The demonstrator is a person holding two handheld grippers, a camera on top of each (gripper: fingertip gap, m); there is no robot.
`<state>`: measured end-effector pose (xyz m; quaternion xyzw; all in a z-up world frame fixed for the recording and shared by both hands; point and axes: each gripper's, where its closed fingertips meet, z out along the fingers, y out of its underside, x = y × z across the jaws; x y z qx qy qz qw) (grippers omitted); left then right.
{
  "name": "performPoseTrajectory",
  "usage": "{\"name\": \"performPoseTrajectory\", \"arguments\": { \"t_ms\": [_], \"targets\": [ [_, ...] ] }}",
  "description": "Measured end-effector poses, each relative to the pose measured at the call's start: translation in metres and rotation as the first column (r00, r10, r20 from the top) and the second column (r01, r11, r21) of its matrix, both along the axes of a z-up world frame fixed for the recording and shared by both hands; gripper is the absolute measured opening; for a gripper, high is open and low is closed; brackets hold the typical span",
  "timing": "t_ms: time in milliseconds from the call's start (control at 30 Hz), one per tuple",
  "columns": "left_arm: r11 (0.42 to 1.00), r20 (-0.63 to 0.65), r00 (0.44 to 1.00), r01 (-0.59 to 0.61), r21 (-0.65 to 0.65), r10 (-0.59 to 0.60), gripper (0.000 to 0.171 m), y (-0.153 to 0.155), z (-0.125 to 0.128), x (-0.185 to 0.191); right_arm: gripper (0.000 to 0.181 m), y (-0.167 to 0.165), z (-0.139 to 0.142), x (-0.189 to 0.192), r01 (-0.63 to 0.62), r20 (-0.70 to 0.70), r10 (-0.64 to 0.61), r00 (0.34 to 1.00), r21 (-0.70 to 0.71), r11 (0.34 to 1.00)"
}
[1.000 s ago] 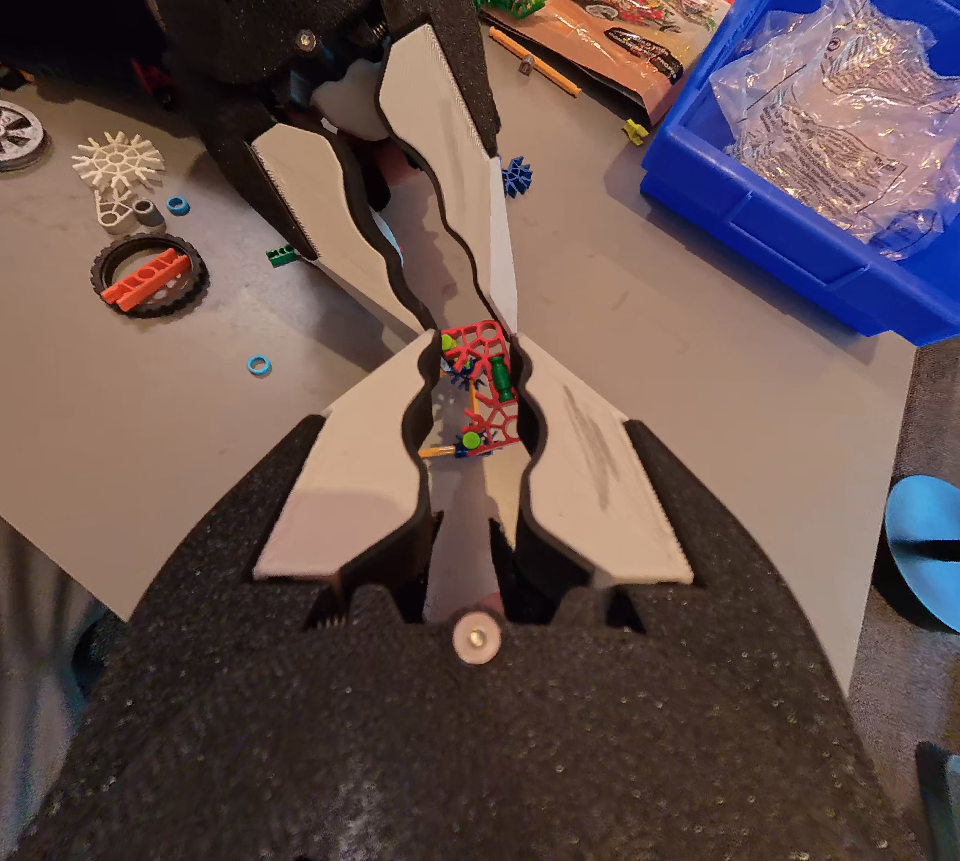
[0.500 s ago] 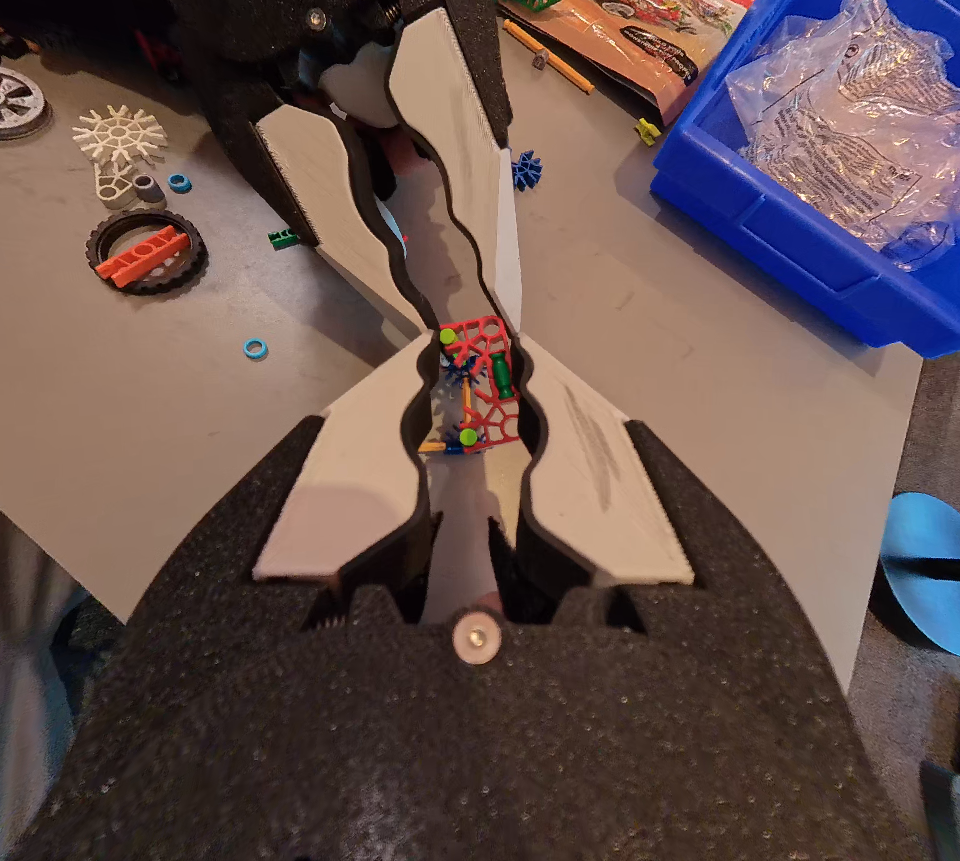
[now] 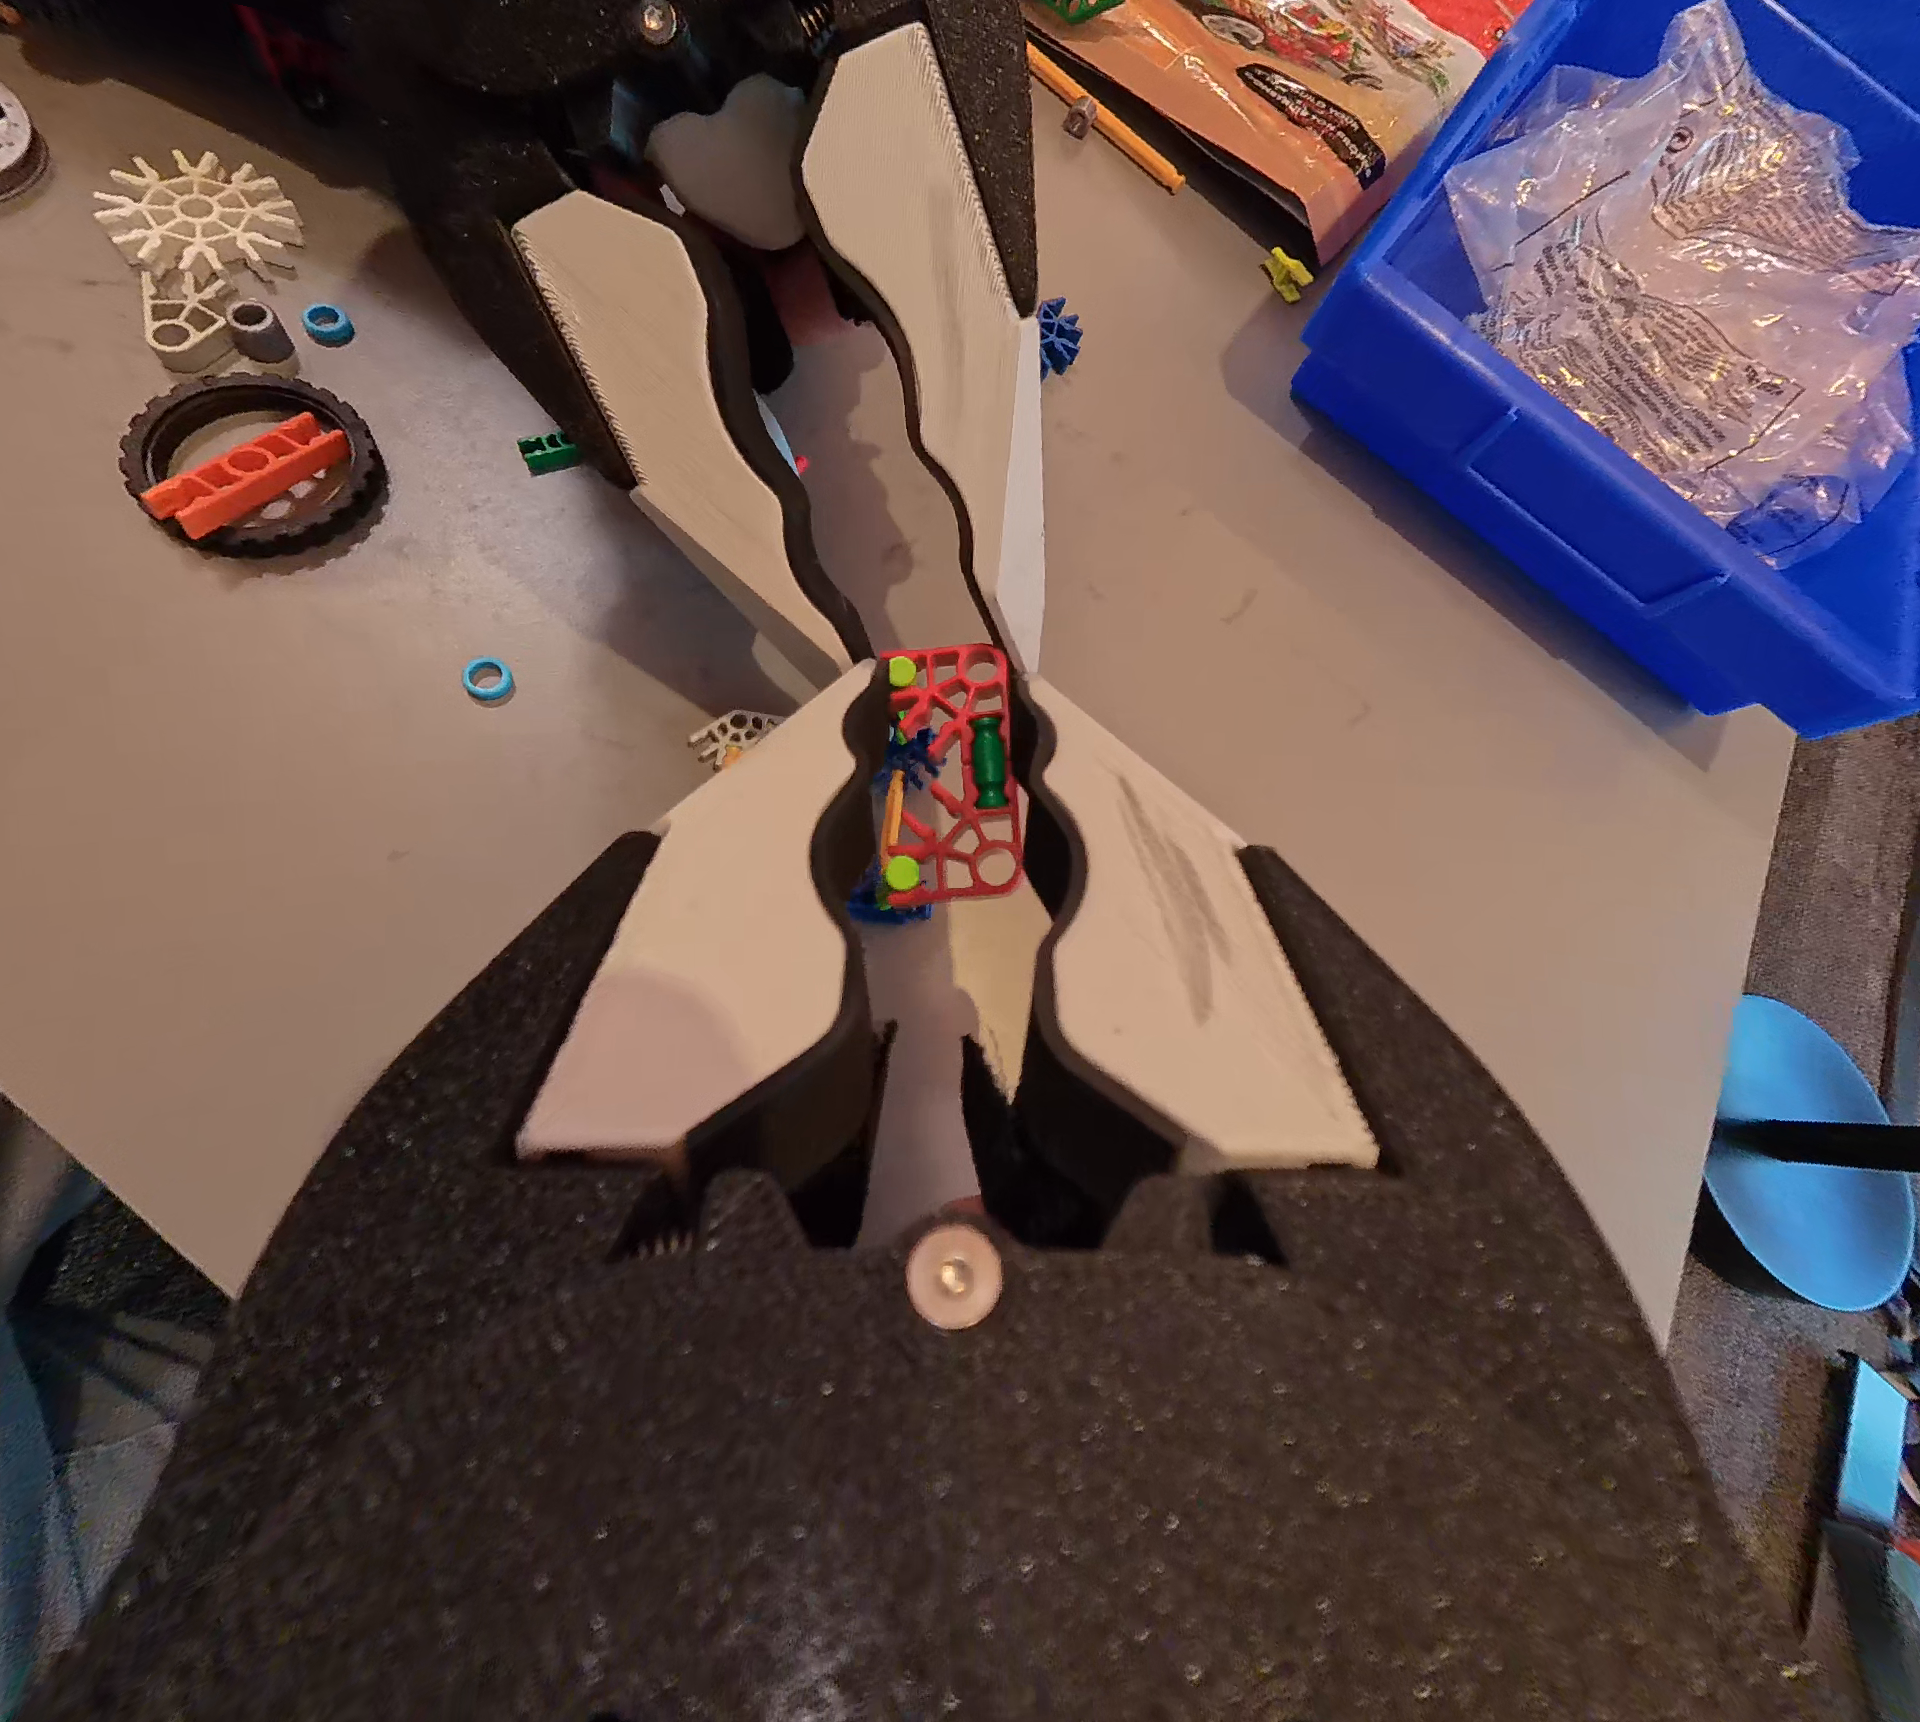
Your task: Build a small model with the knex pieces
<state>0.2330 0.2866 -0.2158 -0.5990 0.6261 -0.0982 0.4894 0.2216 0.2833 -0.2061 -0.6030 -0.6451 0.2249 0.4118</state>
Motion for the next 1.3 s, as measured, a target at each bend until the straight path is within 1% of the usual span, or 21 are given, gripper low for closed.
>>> {"name": "performPoseTrajectory", "arguments": {
  "t_ms": [200,367,667,700,733,800,833,900,933,967,1033,1100,1200,1300],
  "targets": [
    [1.0,-0.012,1.0,0.005,-0.006,-0.005,0.02,0.0,-0.001,0.002,0.019,0.0,-0.001,0.001,0.001,-0.002,-0.001,1.0,-0.009,1.0],
    [1.0,-0.017,1.0,0.006,-0.011,-0.006,0.02,0.001,-0.001,0.002,0.019,0.001,-0.001,0.001,0.006,0.0,-0.006,1.0,-0.064,0.998],
    [0.999,-0.023,0.999,0.021,-0.027,-0.022,0.02,-0.001,0.0,0.004,0.018,0.001,-0.001,0.003,0.004,-0.042,-0.009,0.999,-0.104,0.995],
    [0.999,-0.022,0.999,0.023,-0.035,-0.023,0.02,-0.001,0.0,0.004,0.0,0.004,0.001,0.002,0.014,-0.059,-0.019,0.998,-0.09,0.996],
    [0.996,-0.018,0.999,0.044,-0.072,-0.046,0.02,-0.007,-0.002,0.008,0.0,0.006,0.001,0.004,0.023,-0.061,-0.029,0.998,-0.094,0.995],
    [0.998,-0.036,0.998,0.049,-0.042,-0.05,0.019,-0.007,-0.003,0.009,0.0,0.005,0.0,0.005,0.021,-0.071,-0.029,0.997,-0.114,0.993],
    [0.998,-0.034,0.998,0.048,-0.042,-0.049,0.019,-0.007,-0.003,0.009,0.0,0.006,0.0,0.006,0.028,-0.067,-0.035,0.997,-0.102,0.994],
    [0.995,-0.02,0.999,0.049,-0.085,-0.051,0.02,-0.006,-0.003,0.007,0.0,0.007,0.0,0.004,0.038,-0.057,-0.043,0.997,-0.087,0.995],
    [0.996,-0.022,0.999,0.042,-0.083,-0.044,0.02,-0.005,-0.003,0.006,0.0,0.007,0.0,0.004,0.039,-0.05,-0.045,0.998,-0.101,0.994],
    [0.996,-0.027,0.999,0.035,-0.077,-0.037,0.02,-0.004,-0.003,0.006,0.002,0.009,0.002,0.005,0.05,-0.05,-0.056,0.997,-0.12,0.992],
    [0.996,-0.022,0.999,0.039,-0.083,-0.041,0.021,-0.005,-0.002,0.008,0.021,0.011,0.006,0.008,0.07,-0.043,-0.077,0.996,-0.14,0.988],
    [0.995,-0.017,0.999,0.045,-0.092,-0.047,0.02,-0.006,-0.002,0.008,0.021,0.008,0.001,0.01,0.061,-0.005,-0.062,0.998,-0.138,0.989],
    [0.994,-0.007,0.999,0.044,-0.098,-0.045,0.021,-0.004,-0.003,0.007,0.022,0.004,-0.001,0.012,0.048,0.005,-0.048,0.999,-0.164,0.985],
    [0.994,-0.004,0.999,0.048,-0.099,-0.049,0.021,-0.005,-0.002,0.007,0.024,0.007,0.0,0.016,0.052,0.0,-0.053,0.999,-0.174,0.983]
  ]
}}
